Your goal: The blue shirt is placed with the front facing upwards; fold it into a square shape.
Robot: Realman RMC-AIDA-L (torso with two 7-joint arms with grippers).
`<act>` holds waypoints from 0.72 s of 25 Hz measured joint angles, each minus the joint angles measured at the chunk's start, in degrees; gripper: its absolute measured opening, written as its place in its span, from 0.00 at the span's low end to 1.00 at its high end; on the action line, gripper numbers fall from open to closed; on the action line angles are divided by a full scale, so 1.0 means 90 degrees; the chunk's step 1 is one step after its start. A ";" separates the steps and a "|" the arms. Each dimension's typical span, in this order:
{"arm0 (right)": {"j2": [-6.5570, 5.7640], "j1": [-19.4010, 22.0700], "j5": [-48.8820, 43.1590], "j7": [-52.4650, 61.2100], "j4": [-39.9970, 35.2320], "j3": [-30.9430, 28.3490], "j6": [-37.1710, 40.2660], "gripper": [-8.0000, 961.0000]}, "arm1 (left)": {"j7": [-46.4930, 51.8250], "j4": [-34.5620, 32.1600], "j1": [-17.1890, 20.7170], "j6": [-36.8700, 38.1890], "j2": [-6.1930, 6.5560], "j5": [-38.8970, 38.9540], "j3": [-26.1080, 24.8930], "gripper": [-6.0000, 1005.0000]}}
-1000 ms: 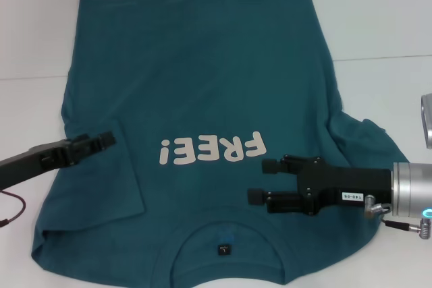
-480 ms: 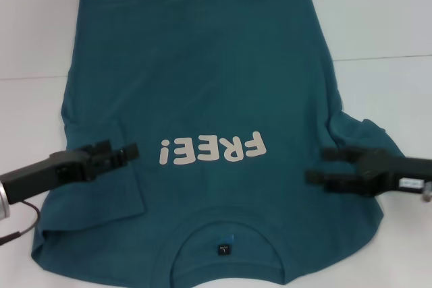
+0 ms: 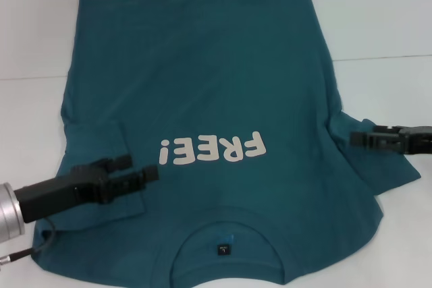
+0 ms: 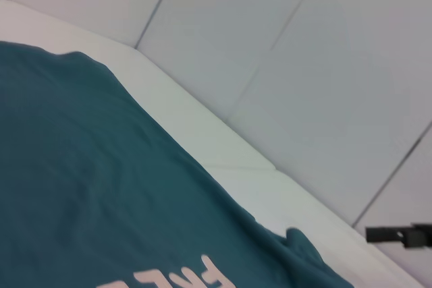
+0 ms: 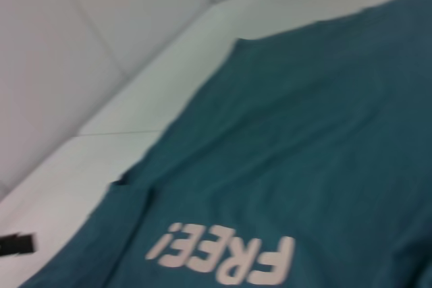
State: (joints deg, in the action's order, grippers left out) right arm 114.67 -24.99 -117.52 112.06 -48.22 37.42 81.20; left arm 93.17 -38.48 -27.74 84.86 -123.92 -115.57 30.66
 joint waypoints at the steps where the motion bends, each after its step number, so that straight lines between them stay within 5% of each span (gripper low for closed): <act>1: -0.0002 -0.0042 -0.0252 0.0458 -0.0131 -0.0004 -0.0131 0.89 | -0.0033 -0.0001 0.0016 0.0001 0.0002 -0.0006 0.0040 0.89; 18: -0.0114 -0.0109 -0.0842 0.1477 -0.0262 -0.0058 -0.0968 0.88 | -0.0268 0.0019 0.0047 0.0005 -0.0001 -0.0185 0.0285 0.89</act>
State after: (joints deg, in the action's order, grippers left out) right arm 113.65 -25.97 -125.10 125.36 -50.58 36.89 72.48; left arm 90.76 -38.31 -27.31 84.91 -123.93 -117.24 33.23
